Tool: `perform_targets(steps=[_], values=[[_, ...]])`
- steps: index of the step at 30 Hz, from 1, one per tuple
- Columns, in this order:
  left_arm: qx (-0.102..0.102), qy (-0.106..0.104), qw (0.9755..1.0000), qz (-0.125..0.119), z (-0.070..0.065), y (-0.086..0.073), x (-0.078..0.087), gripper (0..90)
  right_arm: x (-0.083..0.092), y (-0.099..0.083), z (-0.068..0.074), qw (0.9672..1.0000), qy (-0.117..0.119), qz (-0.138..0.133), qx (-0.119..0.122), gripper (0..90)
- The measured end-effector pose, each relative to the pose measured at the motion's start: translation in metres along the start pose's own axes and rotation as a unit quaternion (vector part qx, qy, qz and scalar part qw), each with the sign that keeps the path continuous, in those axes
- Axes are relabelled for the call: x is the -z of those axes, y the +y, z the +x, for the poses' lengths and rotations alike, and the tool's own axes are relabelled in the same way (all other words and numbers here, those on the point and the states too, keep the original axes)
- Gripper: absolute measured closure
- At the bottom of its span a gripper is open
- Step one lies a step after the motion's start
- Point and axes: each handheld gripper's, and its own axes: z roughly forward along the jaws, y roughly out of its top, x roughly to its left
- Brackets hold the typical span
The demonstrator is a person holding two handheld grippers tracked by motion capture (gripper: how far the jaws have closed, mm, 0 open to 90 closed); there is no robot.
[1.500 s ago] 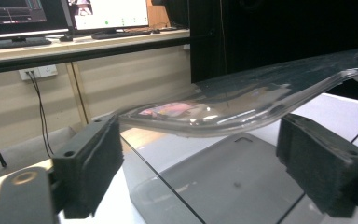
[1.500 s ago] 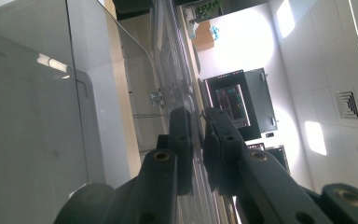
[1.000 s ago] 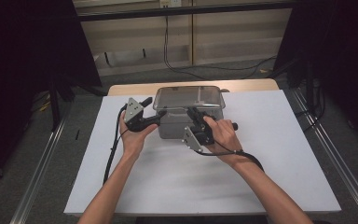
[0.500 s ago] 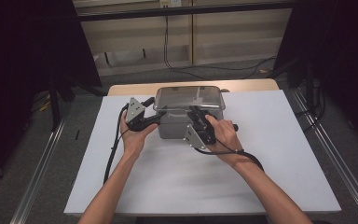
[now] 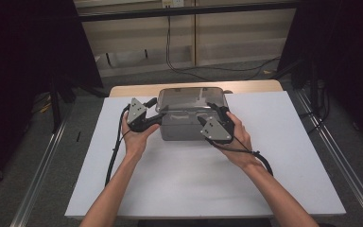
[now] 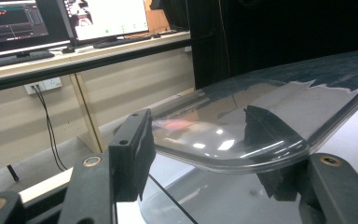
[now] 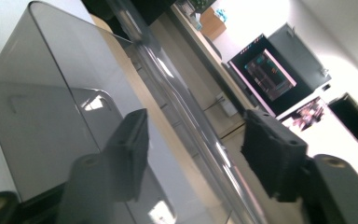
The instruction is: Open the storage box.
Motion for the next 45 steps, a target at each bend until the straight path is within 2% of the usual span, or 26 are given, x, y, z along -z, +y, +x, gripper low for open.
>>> perform_targets(steps=[3, 8, 10, 11, 14, 19, 25, 31, 34, 37, 41, 43, 45], values=[[0.0, -0.001, 1.0, 0.0, 0.0, 0.001, 0.0, 42.5, 0.002, -0.006, -0.005, 0.9992, 0.006, -0.001, -0.038, 34.1], [-0.005, 0.0, 1.0, 0.003, 0.001, 0.002, 0.0, 43.0, 0.004, -0.015, -0.012, 0.9952, 0.017, -0.006, -0.096, 30.0], [-0.003, -0.003, 1.0, 0.001, 0.001, 0.002, 0.0, 43.1, 0.005, -0.018, -0.016, 0.9929, 0.02, -0.009, -0.117, 29.3], [-0.004, -0.002, 1.0, 0.001, 0.001, 0.002, 0.0, 43.1, 0.005, -0.019, -0.018, 0.9906, 0.024, -0.013, -0.134, 28.8], [-0.003, 0.0, 1.0, 0.002, 0.001, 0.003, 0.0, 43.3, 0.006, -0.023, -0.023, 0.9854, 0.033, -0.019, -0.166, 27.2], [0.001, -0.005, 1.0, 0.002, 0.003, 0.004, 0.0, 44.2, 0.006, -0.03, -0.032, 0.9787, 0.044, -0.025, -0.199, 26.1], [0.003, -0.003, 1.0, 0.002, 0.003, 0.005, 0.0, 44.6, 0.006, -0.04, -0.042, 0.974, 0.048, -0.026, -0.22, 24.5], [0.015, -0.002, 0.9999, 0.0, 0.003, 0.007, -0.001, 44.3, 0.001, -0.045, -0.045, 0.9691, 0.048, -0.029, -0.24, 26.9], [0.009, -0.004, 0.9999, 0.001, 0.005, 0.009, -0.001, 44.6, -0.002, -0.046, -0.046, 0.9684, 0.047, -0.033, -0.243, 28.6], [0.007, -0.004, 1.0, 0.0, 0.006, 0.01, -0.001, 45.0, -0.006, -0.049, -0.047, 0.965, 0.05, -0.034, -0.255, 29.8], [0.004, -0.004, 1.0, 0.004, 0.007, 0.012, -0.001, 45.3, -0.009, -0.05, -0.048, 0.9648, 0.05, -0.034, -0.256, 31.0], [0.008, -0.003, 1.0, 0.0, 0.007, 0.013, -0.002, 45.7, -0.011, -0.049, -0.049, 0.9662, 0.048, -0.037, -0.251, 33.0], [0.006, -0.004, 1.0, 0.0, 0.007, 0.014, -0.002, 45.9, -0.012, -0.05, -0.05, 0.9614, 0.049, -0.043, -0.267, 34.8]])
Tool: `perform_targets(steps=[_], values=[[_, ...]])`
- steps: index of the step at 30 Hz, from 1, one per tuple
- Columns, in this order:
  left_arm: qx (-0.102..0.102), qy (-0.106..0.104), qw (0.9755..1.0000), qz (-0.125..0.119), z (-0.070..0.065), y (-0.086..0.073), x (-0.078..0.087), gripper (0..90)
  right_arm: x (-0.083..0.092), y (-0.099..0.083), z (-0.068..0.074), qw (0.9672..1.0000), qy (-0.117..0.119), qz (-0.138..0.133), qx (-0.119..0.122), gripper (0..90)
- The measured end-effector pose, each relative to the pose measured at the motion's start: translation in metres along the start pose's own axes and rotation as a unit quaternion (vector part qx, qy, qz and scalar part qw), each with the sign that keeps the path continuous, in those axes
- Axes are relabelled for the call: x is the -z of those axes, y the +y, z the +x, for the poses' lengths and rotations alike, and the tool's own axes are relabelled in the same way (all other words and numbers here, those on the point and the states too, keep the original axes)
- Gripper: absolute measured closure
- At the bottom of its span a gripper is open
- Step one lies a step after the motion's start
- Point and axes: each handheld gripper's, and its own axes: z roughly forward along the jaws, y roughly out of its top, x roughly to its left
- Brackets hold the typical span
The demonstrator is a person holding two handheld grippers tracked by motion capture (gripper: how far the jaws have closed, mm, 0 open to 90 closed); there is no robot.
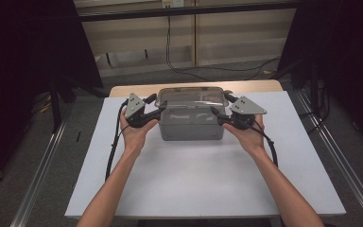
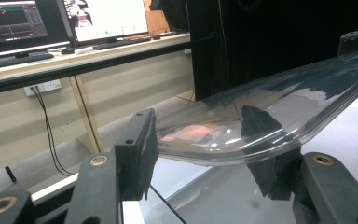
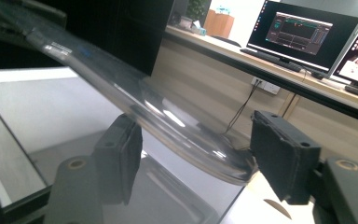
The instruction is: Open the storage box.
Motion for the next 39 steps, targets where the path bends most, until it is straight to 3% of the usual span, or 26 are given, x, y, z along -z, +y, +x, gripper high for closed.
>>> perform_targets(steps=[10, 19, 39], values=[[0.002, -0.002, 1.0, -0.001, 0.002, 0.003, 0.0, 47.8, -0.007, 0.002, -0.008, 1.0, -0.004, 0.007, 0.004, 37.5], [0.003, -0.002, 1.0, -0.005, 0.005, 0.007, -0.001, 50.1, -0.011, -0.001, -0.016, 1.0, -0.006, 0.0, -0.006, 46.5], [-0.018, -0.005, 0.9998, -0.003, 0.012, 0.015, -0.005, 54.4, -0.018, 0.008, -0.023, 0.9999, 0.004, -0.008, -0.01, 55.3]])
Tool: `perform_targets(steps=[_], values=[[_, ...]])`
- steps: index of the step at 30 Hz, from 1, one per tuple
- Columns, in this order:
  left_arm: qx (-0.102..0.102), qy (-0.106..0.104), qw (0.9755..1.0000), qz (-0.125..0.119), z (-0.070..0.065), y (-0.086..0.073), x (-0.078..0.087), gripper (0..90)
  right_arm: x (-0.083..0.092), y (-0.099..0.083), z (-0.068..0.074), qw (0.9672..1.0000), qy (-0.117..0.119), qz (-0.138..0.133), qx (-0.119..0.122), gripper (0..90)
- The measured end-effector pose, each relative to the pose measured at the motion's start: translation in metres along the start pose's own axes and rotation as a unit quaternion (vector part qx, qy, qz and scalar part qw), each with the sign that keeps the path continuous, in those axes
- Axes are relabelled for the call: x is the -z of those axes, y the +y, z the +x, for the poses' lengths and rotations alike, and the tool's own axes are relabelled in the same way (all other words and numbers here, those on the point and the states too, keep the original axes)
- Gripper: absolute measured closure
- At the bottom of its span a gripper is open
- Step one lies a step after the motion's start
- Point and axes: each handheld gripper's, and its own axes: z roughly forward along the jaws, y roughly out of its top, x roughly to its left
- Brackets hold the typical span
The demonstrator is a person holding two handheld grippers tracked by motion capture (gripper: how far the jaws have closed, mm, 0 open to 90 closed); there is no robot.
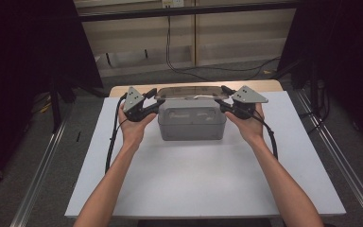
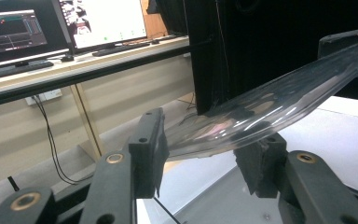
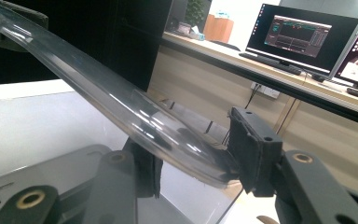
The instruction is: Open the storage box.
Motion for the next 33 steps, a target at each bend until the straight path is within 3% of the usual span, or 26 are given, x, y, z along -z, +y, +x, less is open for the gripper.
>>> perform_targets(steps=[7, 14, 33], values=[[0.005, 0.002, 1.0, -0.003, 0.004, 0.002, -0.002, 56.9, -0.003, 0.005, -0.004, 1.0, 0.0, -0.003, 0.001, 56.0], [0.015, 0.0, 0.9999, 0.0, 0.008, 0.002, -0.005, 59.7, -0.004, 0.004, -0.007, 0.9999, 0.0, -0.008, -0.014, 55.0], [0.003, 0.002, 1.0, 0.007, 0.013, 0.006, -0.011, 61.2, -0.009, -0.005, -0.018, 0.9994, -0.004, -0.019, -0.029, 60.1]])
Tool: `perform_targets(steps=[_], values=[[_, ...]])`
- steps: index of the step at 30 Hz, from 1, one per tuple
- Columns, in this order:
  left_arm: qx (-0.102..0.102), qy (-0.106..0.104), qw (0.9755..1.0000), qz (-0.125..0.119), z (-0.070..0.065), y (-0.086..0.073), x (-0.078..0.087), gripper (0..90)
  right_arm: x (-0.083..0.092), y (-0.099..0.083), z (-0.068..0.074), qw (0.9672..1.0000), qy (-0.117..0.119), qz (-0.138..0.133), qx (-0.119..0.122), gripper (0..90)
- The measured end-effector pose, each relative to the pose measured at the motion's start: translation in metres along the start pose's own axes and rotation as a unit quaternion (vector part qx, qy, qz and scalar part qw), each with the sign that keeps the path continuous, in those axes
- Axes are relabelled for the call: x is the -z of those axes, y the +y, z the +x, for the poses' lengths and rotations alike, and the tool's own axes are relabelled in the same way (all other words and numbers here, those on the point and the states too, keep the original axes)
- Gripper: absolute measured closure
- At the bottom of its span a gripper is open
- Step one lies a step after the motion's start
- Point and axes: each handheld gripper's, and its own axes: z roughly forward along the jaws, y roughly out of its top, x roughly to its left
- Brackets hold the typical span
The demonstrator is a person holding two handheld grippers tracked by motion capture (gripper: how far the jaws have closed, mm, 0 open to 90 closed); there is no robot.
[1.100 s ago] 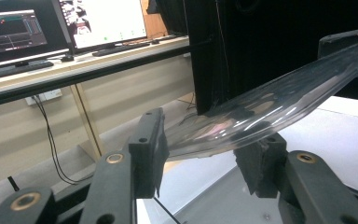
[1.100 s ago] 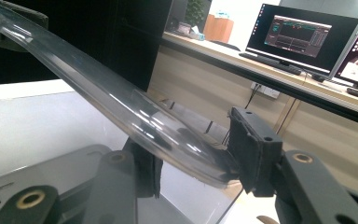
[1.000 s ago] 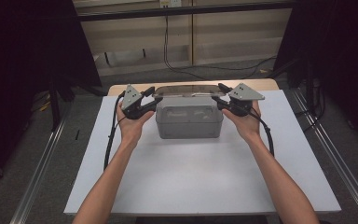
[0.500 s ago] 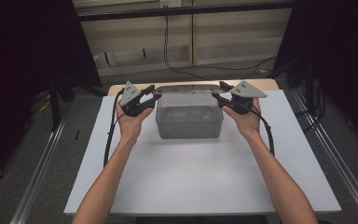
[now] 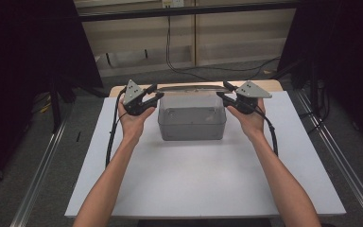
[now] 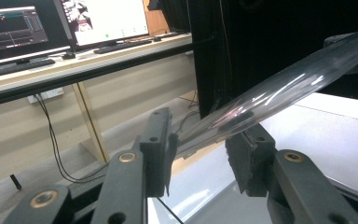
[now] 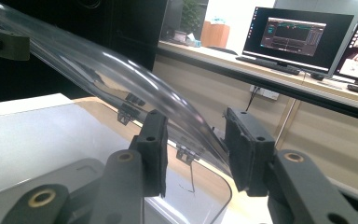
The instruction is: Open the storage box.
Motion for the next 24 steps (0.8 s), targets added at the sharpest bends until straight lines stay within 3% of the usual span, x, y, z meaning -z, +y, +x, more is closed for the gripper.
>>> perform_targets(steps=[8, 14, 24], values=[[-0.006, -0.002, 1.0, -0.007, 0.002, -0.001, -0.004, 61.7, -0.002, 0.001, -0.003, 1.0, 0.002, 0.0, -0.003, 61.1], [0.001, -0.001, 0.9999, -0.013, 0.005, 0.0, -0.007, 62.0, -0.005, 0.005, -0.007, 1.0, 0.006, 0.002, -0.007, 61.5], [0.003, 0.01, 0.9999, -0.002, 0.013, -0.006, -0.014, 61.3, -0.007, 0.004, -0.01, 0.9998, 0.009, -0.008, -0.017, 61.3]])
